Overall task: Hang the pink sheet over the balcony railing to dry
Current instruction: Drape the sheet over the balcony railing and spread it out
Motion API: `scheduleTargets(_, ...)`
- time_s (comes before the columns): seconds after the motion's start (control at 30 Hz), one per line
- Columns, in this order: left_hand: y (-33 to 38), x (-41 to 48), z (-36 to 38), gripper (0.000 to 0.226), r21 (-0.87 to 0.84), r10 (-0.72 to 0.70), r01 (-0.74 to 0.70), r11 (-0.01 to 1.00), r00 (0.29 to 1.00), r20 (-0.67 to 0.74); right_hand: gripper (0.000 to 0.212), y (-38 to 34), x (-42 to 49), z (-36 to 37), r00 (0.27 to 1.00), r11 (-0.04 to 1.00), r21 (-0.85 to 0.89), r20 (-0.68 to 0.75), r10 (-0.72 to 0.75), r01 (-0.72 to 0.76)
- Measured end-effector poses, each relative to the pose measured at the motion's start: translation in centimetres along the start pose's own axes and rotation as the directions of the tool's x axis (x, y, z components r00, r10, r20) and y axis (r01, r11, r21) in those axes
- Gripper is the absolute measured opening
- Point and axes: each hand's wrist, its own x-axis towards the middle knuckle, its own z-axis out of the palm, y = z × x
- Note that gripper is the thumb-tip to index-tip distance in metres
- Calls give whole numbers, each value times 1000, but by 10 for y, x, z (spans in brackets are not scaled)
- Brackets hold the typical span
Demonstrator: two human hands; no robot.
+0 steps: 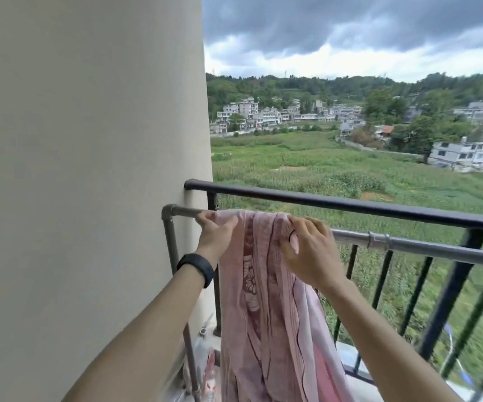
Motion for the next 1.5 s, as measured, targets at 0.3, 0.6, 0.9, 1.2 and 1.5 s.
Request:
scheduleTargets(0.3, -18, 30, -35, 24, 210, 174, -192, 959, 980, 102, 80, -37, 28, 12, 989, 988, -33, -7, 151, -151)
scheduleTargets(0.6, 14, 77, -80, 49, 414, 431, -375, 829, 901, -46, 52, -33, 31, 47, 990, 975, -210, -138, 36, -65)
scheduleTargets(0.9, -13, 94, -163, 27, 35, 21, -40, 999, 902, 431, 42, -67, 44, 65, 939, 958, -160, -289, 184, -237)
scheduleTargets(1.2, 18, 101, -189, 16, -383, 196, -87, 920, 947, 255, 65, -114, 76, 87, 981, 954, -280, -185, 60, -111)
scheduleTargets(1.5, -42, 105, -191, 33, -157, -35, 62, 986, 985, 169, 57, -40, 20, 90, 911, 922, -351, -412, 4, -163)
